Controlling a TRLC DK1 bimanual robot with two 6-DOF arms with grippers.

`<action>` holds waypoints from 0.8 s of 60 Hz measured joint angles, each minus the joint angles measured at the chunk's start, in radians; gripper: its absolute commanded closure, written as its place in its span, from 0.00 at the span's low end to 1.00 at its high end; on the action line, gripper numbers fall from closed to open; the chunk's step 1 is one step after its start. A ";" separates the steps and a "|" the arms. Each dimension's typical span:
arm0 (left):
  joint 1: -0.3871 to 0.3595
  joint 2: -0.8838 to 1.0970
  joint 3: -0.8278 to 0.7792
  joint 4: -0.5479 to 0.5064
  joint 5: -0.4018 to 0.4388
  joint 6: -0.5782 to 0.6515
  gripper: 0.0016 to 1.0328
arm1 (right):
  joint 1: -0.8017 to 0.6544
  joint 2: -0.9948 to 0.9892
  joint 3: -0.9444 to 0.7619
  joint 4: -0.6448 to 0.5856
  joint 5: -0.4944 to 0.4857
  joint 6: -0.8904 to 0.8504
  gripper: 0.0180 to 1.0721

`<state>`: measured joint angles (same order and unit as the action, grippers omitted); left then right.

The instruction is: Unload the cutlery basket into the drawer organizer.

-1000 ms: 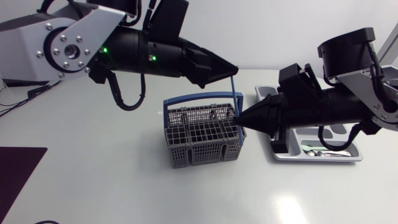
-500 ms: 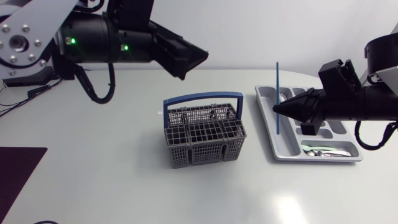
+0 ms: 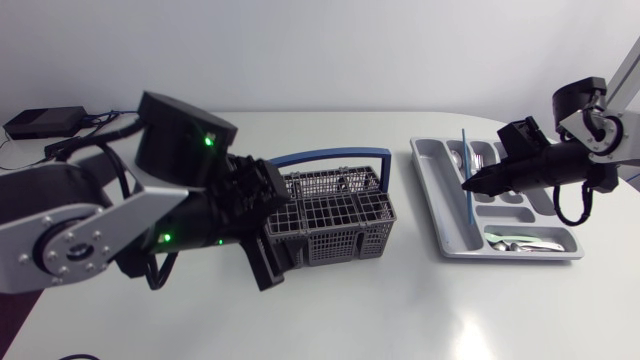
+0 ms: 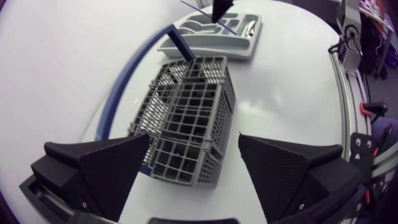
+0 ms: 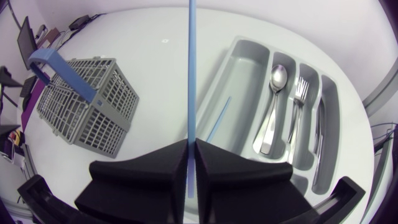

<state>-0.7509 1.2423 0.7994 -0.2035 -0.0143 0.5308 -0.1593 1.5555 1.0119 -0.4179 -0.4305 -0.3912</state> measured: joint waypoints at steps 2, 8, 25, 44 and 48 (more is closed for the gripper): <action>-0.007 0.000 -0.020 0.005 -0.005 0.010 0.04 | 0.000 0.028 0.011 0.002 0.012 0.011 0.95; -0.016 0.003 -0.061 0.055 -0.027 0.026 0.04 | 0.000 0.109 0.044 0.003 0.037 0.049 0.95; 0.002 0.070 -0.110 0.174 -0.057 0.051 0.04 | 0.011 0.256 0.115 0.002 0.088 0.120 0.94; 0.085 0.122 -0.112 0.246 -0.067 0.077 0.04 | 0.021 0.319 0.150 -0.001 0.108 0.134 0.69; 0.096 0.128 -0.113 0.258 -0.067 0.084 0.04 | 0.021 0.319 0.151 -0.002 0.114 0.135 0.64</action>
<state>-0.6548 1.3705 0.6868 0.0547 -0.0811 0.6147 -0.1383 1.8744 1.1633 -0.4194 -0.3161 -0.2565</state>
